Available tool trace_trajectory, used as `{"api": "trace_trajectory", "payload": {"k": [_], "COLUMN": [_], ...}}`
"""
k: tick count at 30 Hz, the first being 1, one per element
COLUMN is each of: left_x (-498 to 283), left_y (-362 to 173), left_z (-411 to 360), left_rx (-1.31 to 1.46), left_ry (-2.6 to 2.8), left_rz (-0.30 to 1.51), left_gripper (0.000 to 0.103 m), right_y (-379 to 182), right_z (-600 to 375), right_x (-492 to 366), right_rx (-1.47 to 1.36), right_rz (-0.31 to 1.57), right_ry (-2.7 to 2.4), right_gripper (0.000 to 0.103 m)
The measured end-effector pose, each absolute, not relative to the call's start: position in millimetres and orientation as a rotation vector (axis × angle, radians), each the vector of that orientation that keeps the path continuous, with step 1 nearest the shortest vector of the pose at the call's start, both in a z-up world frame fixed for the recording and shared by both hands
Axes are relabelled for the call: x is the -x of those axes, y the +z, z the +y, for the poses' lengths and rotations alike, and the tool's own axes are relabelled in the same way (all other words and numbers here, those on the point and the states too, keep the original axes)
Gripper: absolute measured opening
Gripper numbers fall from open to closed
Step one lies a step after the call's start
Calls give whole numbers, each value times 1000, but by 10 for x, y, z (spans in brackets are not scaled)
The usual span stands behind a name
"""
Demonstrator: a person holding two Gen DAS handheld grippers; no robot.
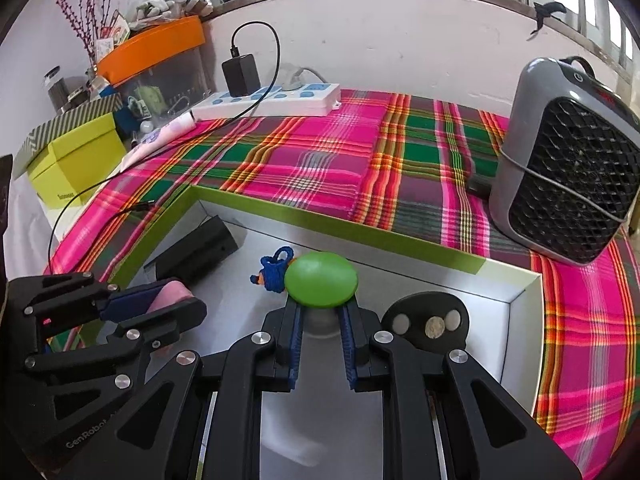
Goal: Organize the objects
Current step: 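Carry the pink clip into the box with the left tool while the right tool carries the green cap in, then open the left tool releasing the pink clip while the right tool releases the green cap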
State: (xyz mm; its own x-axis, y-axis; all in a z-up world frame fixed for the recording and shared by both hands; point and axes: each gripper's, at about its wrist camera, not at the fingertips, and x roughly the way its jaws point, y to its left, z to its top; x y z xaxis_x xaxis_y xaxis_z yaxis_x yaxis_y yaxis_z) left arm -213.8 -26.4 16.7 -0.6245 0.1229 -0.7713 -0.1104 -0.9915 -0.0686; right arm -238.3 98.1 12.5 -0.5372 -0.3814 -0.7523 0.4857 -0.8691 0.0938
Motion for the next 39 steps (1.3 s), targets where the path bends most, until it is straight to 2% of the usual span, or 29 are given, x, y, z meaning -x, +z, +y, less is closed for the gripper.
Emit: {"api": "trace_trajectory", "payload": {"k": [27,30,36,38,39], "left_x": [2132,2126,2096,2084,2078], "left_y": [154,151,159,168,171], "left_z": [-265,-267,-284,-292,-298], "left_rx": [1301,1298,1297,1298,1297], "left_ry": [2722,2719,2717,2719,2719], "left_rz": [-27,-34,-52,-57,-61], "left_gripper": [17,18,20,21,22], "right_y": [105,106,118,127,128], "right_z": [973,980,991,997,998], "right_x": [2381,2375,2364,2357,2353], "right_rx": [-1140,-1145,-1145,-1143,-1143], "right_rz": [168,160,160,155,156], "right_ry": [-2374,-2371,-2375,-2375,-2377], "right_gripper": [20,25,28,37,39]}}
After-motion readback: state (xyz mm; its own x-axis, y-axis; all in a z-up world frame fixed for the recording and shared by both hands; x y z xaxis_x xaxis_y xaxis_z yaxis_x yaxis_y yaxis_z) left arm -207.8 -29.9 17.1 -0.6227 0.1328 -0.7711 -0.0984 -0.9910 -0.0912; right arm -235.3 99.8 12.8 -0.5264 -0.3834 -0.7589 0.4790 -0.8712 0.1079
